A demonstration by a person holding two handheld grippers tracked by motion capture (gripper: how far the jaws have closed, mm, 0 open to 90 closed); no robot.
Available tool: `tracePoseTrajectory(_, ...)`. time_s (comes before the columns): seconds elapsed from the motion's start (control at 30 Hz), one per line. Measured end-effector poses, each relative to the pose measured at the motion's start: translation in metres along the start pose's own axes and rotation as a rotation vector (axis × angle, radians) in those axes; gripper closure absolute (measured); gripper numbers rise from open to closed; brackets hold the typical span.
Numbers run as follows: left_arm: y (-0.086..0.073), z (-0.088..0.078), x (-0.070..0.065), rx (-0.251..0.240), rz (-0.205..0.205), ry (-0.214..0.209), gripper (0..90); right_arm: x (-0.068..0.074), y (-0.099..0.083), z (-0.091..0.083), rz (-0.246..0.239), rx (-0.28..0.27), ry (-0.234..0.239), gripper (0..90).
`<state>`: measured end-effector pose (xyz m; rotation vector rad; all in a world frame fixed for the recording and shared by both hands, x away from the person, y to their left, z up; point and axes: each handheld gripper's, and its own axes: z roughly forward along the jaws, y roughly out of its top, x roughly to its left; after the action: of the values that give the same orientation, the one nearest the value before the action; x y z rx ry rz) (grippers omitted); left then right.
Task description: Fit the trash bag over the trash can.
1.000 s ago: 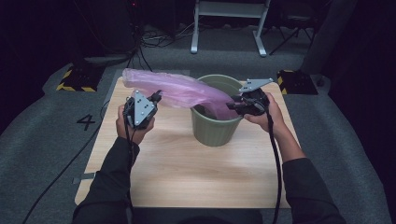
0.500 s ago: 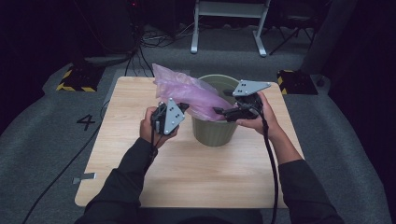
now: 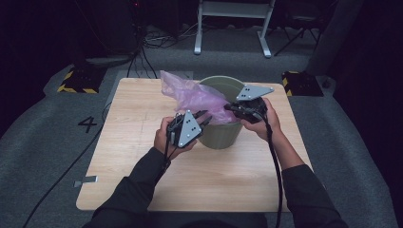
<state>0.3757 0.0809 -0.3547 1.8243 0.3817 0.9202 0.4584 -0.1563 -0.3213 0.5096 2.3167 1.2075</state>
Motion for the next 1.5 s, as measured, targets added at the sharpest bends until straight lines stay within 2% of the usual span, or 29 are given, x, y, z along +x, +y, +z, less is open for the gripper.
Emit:
tracePoseTrajectory(0.03,0.000,-0.003,0.000,0.002,-0.015,0.000,59.3,-0.002,-0.003,-0.002,0.010,0.003,-0.010,90.0)
tracePoseTrajectory(0.07,0.000,-0.003,0.000,0.002,-0.015,0.000,55.9,-0.002,-0.003,-0.002,0.010,0.003,-0.010,90.0)
tracePoseTrajectory(0.1,-0.002,-0.015,0.001,-0.016,-0.059,-0.005,48.3,-0.006,-0.009,-0.005,0.031,-0.001,-0.015,90.0)
tracePoseTrajectory(0.13,-0.003,-0.021,0.001,-0.023,-0.072,-0.005,43.9,-0.007,-0.011,-0.007,0.038,-0.003,-0.012,90.0)
tracePoseTrajectory(0.23,-0.004,-0.037,0.003,-0.033,-0.065,0.025,32.1,-0.011,-0.019,-0.014,0.052,-0.020,0.009,90.0)
tracePoseTrajectory(0.33,-0.008,-0.050,0.012,-0.016,-0.073,0.034,26.4,-0.013,-0.026,-0.019,0.063,-0.022,0.013,90.0)
tracePoseTrajectory(0.37,-0.009,-0.052,0.014,-0.009,-0.075,0.050,25.7,-0.015,-0.029,-0.022,0.065,-0.028,0.018,90.0)
tracePoseTrajectory(0.4,-0.012,-0.054,0.018,-0.008,-0.094,0.063,25.2,-0.015,-0.031,-0.023,0.068,-0.031,0.021,90.0)
tracePoseTrajectory(0.5,-0.018,-0.053,0.030,0.012,-0.154,0.039,21.0,-0.016,-0.037,-0.027,0.064,-0.043,0.041,90.0)
tracePoseTrajectory(0.67,-0.017,-0.040,0.037,0.039,-0.150,0.011,19.5,-0.018,-0.041,-0.029,0.068,-0.053,0.062,89.8)
tracePoseTrajectory(0.73,-0.011,-0.027,0.042,0.031,-0.154,0.002,21.2,-0.019,-0.041,-0.029,0.062,-0.061,0.062,89.0)
tracePoseTrajectory(0.77,-0.010,-0.024,0.043,0.026,-0.154,0.000,25.6,-0.019,-0.042,-0.029,0.065,-0.066,0.062,88.2)
tracePoseTrajectory(0.83,-0.009,-0.020,0.044,0.029,-0.156,-0.007,37.6,-0.020,-0.042,-0.029,0.064,-0.067,0.056,86.6)
tracePoseTrajectory(0.87,-0.008,-0.014,0.045,0.049,-0.139,-0.022,51.3,-0.020,-0.042,-0.029,0.070,-0.075,0.050,84.7)
tracePoseTrajectory(0.9,-0.008,-0.012,0.044,0.050,-0.125,-0.026,61.7,-0.020,-0.042,-0.029,0.073,-0.075,0.048,83.9)
tracePoseTrajectory(0.97,-0.009,-0.012,0.041,0.027,-0.108,-0.039,76.4,-0.020,-0.043,-0.029,0.074,-0.068,0.035,79.9)
tracePoseTrajectory(1.0,-0.009,-0.012,0.041,0.027,-0.108,-0.039,81.9,-0.020,-0.043,-0.029,0.074,-0.068,0.035,79.9)
tracePoseTrajectory(1.03,-0.008,-0.014,0.039,0.012,-0.085,-0.052,81.9,-0.020,-0.043,-0.030,0.077,-0.070,0.028,77.8)
tracePoseTrajectory(1.07,-0.006,-0.016,0.032,0.006,-0.047,-0.042,89.5,-0.021,-0.044,-0.032,0.084,-0.073,0.024,68.3)
tracePoseTrajectory(1.13,-0.001,-0.019,0.023,0.000,-0.003,-0.066,89.8,-0.021,-0.045,-0.035,0.097,-0.067,0.015,53.3)
tracePoseTrajectory(1.2,0.004,-0.021,0.013,0.004,0.041,-0.082,89.9,-0.020,-0.045,-0.039,0.111,-0.076,0.016,48.0)
tracePoseTrajectory(1.3,0.009,-0.022,-0.002,0.005,0.073,-0.112,89.9,-0.013,-0.042,-0.050,0.097,-0.095,-0.002,33.8)
tracePoseTrajectory(1.37,0.011,-0.020,-0.011,0.004,0.084,-0.140,89.9,-0.008,-0.040,-0.057,0.087,-0.110,-0.025,29.3)
tracePoseTrajectory(1.4,0.011,-0.020,-0.011,0.004,0.084,-0.140,89.8,-0.008,-0.040,-0.057,0.087,-0.110,-0.025,29.3)
tracePoseTrajectory(1.43,0.012,-0.019,-0.019,0.009,0.096,-0.152,89.8,-0.001,-0.036,-0.067,0.092,-0.144,-0.047,27.4)
tracePoseTrajectory(1.5,0.014,-0.017,-0.026,0.012,0.105,-0.170,89.8,0.005,-0.032,-0.076,0.089,-0.173,-0.055,27.3)
